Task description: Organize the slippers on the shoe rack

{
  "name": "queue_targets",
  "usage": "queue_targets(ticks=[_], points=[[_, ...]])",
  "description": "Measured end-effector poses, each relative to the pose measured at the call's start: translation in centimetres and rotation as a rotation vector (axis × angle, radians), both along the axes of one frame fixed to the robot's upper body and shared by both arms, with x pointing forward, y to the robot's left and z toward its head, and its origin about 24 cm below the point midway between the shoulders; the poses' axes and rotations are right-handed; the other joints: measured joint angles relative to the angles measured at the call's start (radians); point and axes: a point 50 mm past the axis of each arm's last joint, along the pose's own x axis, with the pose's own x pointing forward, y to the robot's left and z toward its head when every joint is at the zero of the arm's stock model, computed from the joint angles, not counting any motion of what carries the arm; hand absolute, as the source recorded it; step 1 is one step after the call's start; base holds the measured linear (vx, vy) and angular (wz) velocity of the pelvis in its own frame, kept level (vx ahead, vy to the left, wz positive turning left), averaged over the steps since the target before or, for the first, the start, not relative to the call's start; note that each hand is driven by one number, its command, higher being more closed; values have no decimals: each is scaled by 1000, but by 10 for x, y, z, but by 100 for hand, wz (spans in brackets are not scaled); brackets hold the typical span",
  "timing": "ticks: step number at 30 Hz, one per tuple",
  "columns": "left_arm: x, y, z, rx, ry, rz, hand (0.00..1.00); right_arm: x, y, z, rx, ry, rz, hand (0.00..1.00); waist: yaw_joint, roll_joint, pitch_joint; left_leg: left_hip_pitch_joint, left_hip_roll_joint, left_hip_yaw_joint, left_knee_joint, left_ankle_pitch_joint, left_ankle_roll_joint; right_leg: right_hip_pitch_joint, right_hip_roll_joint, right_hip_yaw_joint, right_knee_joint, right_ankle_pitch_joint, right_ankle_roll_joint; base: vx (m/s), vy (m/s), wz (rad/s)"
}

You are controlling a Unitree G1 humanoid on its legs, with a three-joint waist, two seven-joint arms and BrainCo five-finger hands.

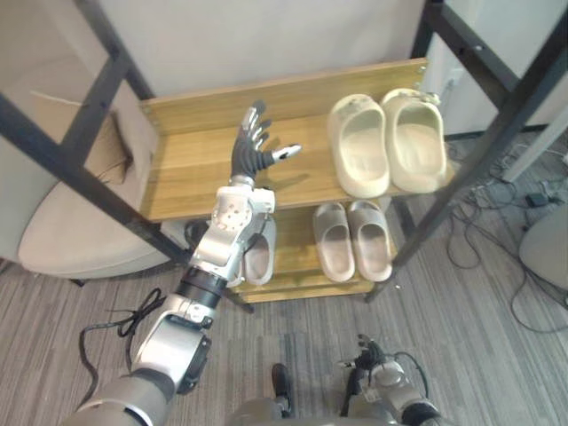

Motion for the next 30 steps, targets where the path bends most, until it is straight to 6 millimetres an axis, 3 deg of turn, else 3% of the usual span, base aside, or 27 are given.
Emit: queue_targets(ticks=[4,6,8,11,15,19,23,25,26,30], points=[[-23,-17,29,-41,-157,-116,0,-4,5,-2,14,11,-1,0,25,0,-7,-6,-11,-41,0,11,6,18,-7,-39,5,-3,4,-28,19,31],[-44,-30,39,-73,-241,-226,0,-6,6,-3,15,19,6,0,47,-1,-33,-8,-14,-51,0,11,6,20,-9,-45,4,-5,6,-24,21,17],[-61,-35,37,-98,-278,-297,0,-6,7,-3,16,18,8,0,57,0,-56,-7,-16,-59,0,11,6,27,-10,-56,4,-8,9,-14,10,18],[-80,-39,17,-153,-231,-383,0,-9,12,-5,19,26,26,0,72,3,-88,-8,-15,-80,0,6,0,34,-7,-70,4,-15,8,-27,-6,16],[-96,-40,-33,-197,-45,-427,0,-21,11,-11,13,67,30,0,99,9,-110,-7,-12,-86,-1,8,-4,37,-4,-77,3,-22,2,-25,-16,4],[-111,-39,-78,-217,144,-444,0,-32,11,-16,10,104,30,0,103,4,-118,-5,-12,-103,-1,10,-7,48,-2,-94,3,-25,2,-16,-20,12],[-130,-26,-142,-205,418,-391,0,-35,10,-17,9,118,30,0,108,-14,-124,13,-10,-106,-1,9,-10,68,4,-99,1,-33,7,3,-12,2],[-146,-14,-184,-180,598,-331,0,-34,11,-17,12,109,33,0,116,-30,-133,14,-5,-107,-1,9,-11,69,10,-100,-1,-43,11,4,-17,1],[-150,-10,-193,-166,635,-312,0,-34,12,-17,13,109,34,0,119,-33,-134,14,-4,-107,-1,8,-11,69,11,-100,-1,-44,10,0,0,0],[-177,19,-258,-46,917,-167,0,-39,13,-18,24,112,28,0,131,-56,-128,44,3,-109,-1,2,-20,95,17,-104,-1,-58,4,-3,-18,2]])
